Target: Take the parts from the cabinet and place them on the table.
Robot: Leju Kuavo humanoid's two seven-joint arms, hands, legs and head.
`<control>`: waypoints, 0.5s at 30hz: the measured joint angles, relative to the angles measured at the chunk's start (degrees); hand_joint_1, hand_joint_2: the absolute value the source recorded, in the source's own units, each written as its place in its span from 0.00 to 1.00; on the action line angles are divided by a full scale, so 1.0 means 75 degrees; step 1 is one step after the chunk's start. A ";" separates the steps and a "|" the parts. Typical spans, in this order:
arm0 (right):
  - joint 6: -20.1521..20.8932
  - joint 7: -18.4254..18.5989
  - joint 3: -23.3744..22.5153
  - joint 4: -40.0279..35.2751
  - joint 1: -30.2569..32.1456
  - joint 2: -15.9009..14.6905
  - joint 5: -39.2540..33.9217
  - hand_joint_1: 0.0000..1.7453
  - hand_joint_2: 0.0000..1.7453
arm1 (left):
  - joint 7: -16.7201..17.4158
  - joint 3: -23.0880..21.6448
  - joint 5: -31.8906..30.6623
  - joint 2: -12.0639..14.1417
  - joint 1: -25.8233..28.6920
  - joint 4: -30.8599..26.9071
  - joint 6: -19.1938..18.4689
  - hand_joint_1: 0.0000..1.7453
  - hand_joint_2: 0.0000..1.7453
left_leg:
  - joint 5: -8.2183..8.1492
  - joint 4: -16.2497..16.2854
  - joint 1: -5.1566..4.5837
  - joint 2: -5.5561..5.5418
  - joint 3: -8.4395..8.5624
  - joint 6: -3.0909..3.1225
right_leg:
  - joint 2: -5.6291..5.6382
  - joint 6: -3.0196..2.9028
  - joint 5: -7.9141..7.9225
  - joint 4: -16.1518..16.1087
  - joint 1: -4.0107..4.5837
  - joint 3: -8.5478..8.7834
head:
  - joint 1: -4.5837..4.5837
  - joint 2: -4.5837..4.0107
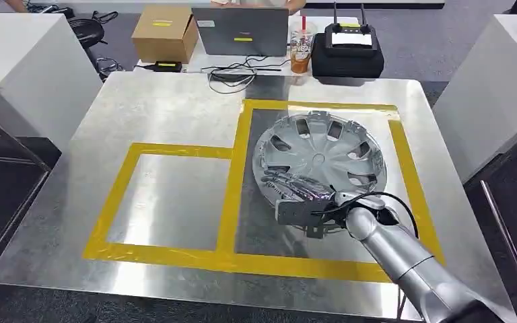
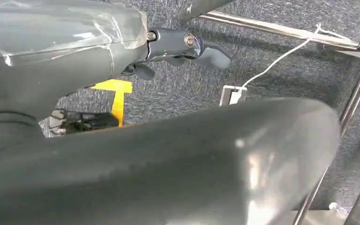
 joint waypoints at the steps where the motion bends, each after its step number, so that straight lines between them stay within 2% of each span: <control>1: -0.0052 0.0065 -0.0109 -0.0245 0.0058 -0.0003 -0.0142 0.00 0.00 | 0.0009 0.0023 0.0000 -0.0006 -0.0001 -0.0032 -0.0047 0.00 0.00 | 0.0345 -0.0787 0.0000 0.0000 0.0401 0.0032 | 0.0012 0.0003 -0.0002 -0.0002 -0.0001 0.0014 | 0.0000 0.0000; 2: -0.0222 0.0100 -0.0234 -0.0537 0.0138 -0.0006 -0.0241 0.00 0.00 | 0.0029 0.0044 0.0003 -0.0035 -0.0004 -0.0103 -0.0114 0.00 0.00 | 0.0436 -0.1375 -0.0007 0.0000 0.0685 0.0078 | 0.0019 0.0007 -0.0001 -0.0005 0.0002 0.0015 | 0.0000 0.0000; 3: -0.0573 0.0097 -0.0424 -0.0901 0.0271 -0.0021 -0.0296 0.00 0.00 | 0.0064 0.0073 0.0003 -0.0096 -0.0011 -0.0205 -0.0205 0.00 0.00 | 0.0372 -0.1425 -0.0061 -0.0005 0.0781 0.0112 | 0.0018 0.0058 -0.0007 -0.0002 0.0070 -0.0028 | 0.0006 0.0000; 5: -0.1480 -0.0055 -0.0995 -0.1840 0.0733 -0.0041 -0.0206 0.00 0.00 | 0.0079 0.0113 -0.0003 -0.0269 0.0006 -0.0495 -0.0434 0.00 0.00 | 0.0368 -0.1397 -0.0091 -0.0026 0.0734 0.0178 | 0.0006 0.0146 -0.0008 -0.0015 0.0042 -0.0025 | 0.0000 0.0000; 7: -0.2280 -0.0383 -0.1740 -0.3001 0.1338 -0.0035 0.0007 0.00 0.00 | -0.0037 0.0148 -0.0067 -0.0440 0.0040 -0.0742 -0.0615 0.00 0.00 | 0.0431 -0.1495 -0.0071 -0.0059 0.0779 0.0306 | -0.0029 0.0255 -0.0024 -0.0041 0.0048 0.0007 | 0.0006 0.0000; 8: -0.2504 -0.0583 -0.2183 -0.3645 0.1656 -0.0029 0.0095 0.00 0.00 | -0.0132 0.0149 -0.0119 -0.0527 0.0083 -0.0854 -0.0696 0.00 0.00 | 0.0460 -0.1541 -0.0039 -0.0071 0.0809 0.0359 | -0.0038 0.0241 -0.0148 0.0134 0.0030 -0.0094 | 0.0024 0.0000; 9: -0.2536 -0.0726 -0.2691 -0.4343 0.1877 0.0029 0.0164 0.00 0.00 | -0.0239 0.0154 -0.0166 -0.0577 0.0093 -0.0941 -0.0758 0.00 0.00 | 0.0463 -0.1544 -0.0044 -0.0072 0.0800 0.0411 | -0.0039 0.0187 -0.0405 0.0551 0.0035 -0.0274 | 0.0026 0.0000; 11: -0.2299 -0.0772 -0.3456 -0.5328 0.2298 0.0087 0.0229 0.00 0.00 | -0.0341 0.0157 -0.0242 -0.0656 0.0102 -0.1078 -0.0836 0.00 0.00 | 0.0453 -0.1543 -0.0070 -0.0082 0.0793 0.0441 | -0.0036 0.0123 -0.0977 0.1917 0.0045 -0.0899 | 0.0032 0.0000; 12: -0.2218 -0.0786 -0.3770 -0.5738 0.2483 0.0122 0.0272 0.00 0.00 | -0.0350 0.0160 -0.0265 -0.0700 0.0108 -0.1119 -0.0851 0.00 0.00 | 0.0449 -0.1542 -0.0088 -0.0086 0.0794 0.0447 | -0.0037 0.0144 -0.1126 0.2422 0.0044 -0.1127 | 0.0038 0.0000; 13: -0.2183 -0.0835 -0.3994 -0.6003 0.2643 0.0160 0.0313 0.00 0.00 | -0.0367 0.0169 -0.0277 -0.0735 0.0116 -0.1154 -0.0863 0.00 0.00 | 0.0448 -0.1541 -0.0096 -0.0087 0.0798 0.0448 | -0.0038 0.0194 -0.1121 0.2561 0.0042 -0.1210 | 0.0038 0.0000; 14: -0.2148 -0.0885 -0.4173 -0.6231 0.2764 0.0203 0.0366 0.00 0.00 | -0.0387 0.0178 -0.0309 -0.0758 0.0117 -0.1192 -0.0875 0.00 0.00 | 0.0447 -0.1539 -0.0105 -0.0087 0.0802 0.0449 | -0.0039 0.0253 -0.0982 0.2292 0.0043 -0.1088 | 0.0044 0.0000; 15: -0.2136 -0.0935 -0.4326 -0.6428 0.2847 0.0254 0.0413 0.00 0.00 | -0.0399 0.0178 -0.0335 -0.0787 0.0115 -0.1215 -0.0889 0.00 0.00 | 0.0446 -0.1535 -0.0108 -0.0085 0.0806 0.0446 | -0.0039 0.0321 -0.0726 0.1667 0.0043 -0.0783 | 0.0041 0.0000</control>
